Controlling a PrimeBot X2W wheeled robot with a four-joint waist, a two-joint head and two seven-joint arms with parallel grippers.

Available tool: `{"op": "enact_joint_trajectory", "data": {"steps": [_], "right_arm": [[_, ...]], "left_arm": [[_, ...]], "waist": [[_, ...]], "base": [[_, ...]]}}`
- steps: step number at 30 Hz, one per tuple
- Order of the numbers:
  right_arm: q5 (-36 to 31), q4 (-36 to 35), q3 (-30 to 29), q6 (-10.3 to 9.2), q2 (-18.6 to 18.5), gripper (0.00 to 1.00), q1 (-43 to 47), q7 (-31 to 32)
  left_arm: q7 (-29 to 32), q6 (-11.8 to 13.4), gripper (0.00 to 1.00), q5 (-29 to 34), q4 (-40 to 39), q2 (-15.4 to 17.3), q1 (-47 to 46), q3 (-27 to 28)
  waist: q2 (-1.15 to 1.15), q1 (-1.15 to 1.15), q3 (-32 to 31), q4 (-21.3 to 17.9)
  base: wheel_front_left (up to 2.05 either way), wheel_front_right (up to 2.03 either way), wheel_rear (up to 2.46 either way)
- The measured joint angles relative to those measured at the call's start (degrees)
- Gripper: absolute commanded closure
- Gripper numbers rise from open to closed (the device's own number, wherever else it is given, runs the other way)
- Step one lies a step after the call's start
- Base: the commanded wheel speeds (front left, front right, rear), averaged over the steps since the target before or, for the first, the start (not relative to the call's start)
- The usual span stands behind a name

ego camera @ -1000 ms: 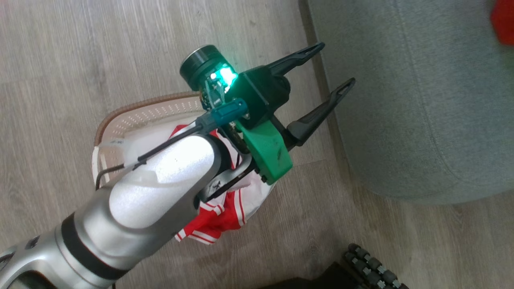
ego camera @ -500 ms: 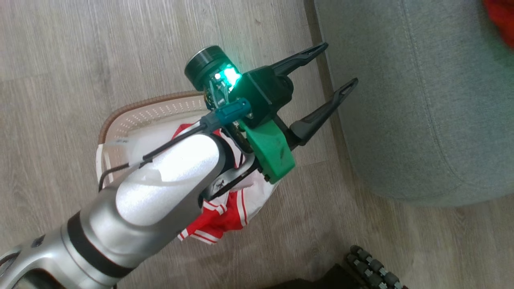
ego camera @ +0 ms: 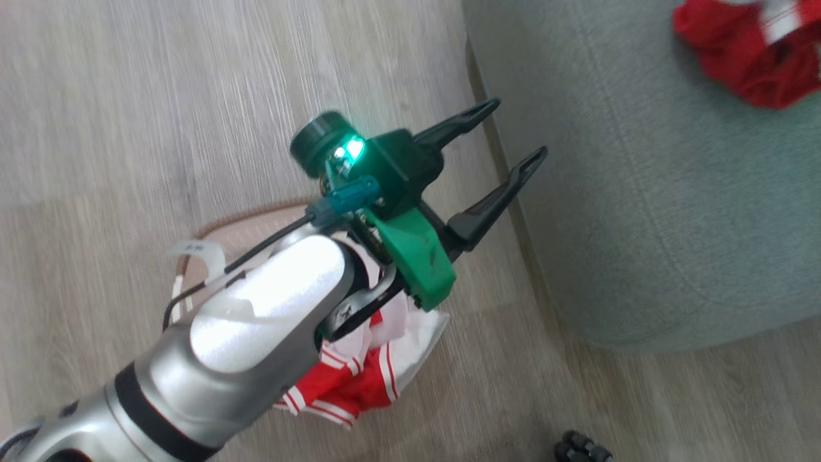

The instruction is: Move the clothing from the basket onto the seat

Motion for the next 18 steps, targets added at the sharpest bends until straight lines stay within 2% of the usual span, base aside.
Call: {"op": "enact_joint_trajectory", "data": {"steps": [4, 8, 13, 18], "right_arm": [[3.4, -3.3, 2.6, 0.0, -3.0, 0.0, 2.0, 3.1], [5.9, -7.8, 4.2, 0.0, -5.2, 0.0, 2.8, 3.5], [7.2, -12.4, 4.3, 0.0, -8.1, 0.0, 3.0, 1.3], [7.7, -17.2, 5.3, 0.0, -10.8, 0.0, 7.6, -1.7]], "left_arm": [[-1.1, 0.4, 0.0, -0.9, 0.6, 0.0, 1.9, 0.0], [-2.0, 1.2, 0.0, -2.0, 0.7, 0.0, 3.7, 0.2], [-3.4, 2.0, 0.0, -3.0, 0.8, 0.1, 6.0, 0.5], [-4.7, 3.7, 0.0, -4.4, 0.9, 0.4, 8.9, 1.5]], "waist": [[0.0, 0.0, -3.8, -0.1], [0.0, 0.0, -7.6, 0.0], [0.0, 0.0, -11.2, 0.6], [0.0, 0.0, -15.2, 2.0]], "base": [[0.0, 0.0, 0.0], [0.0, 0.0, 0.0], [0.0, 0.0, 0.0], [0.0, 0.0, 0.0]]}}
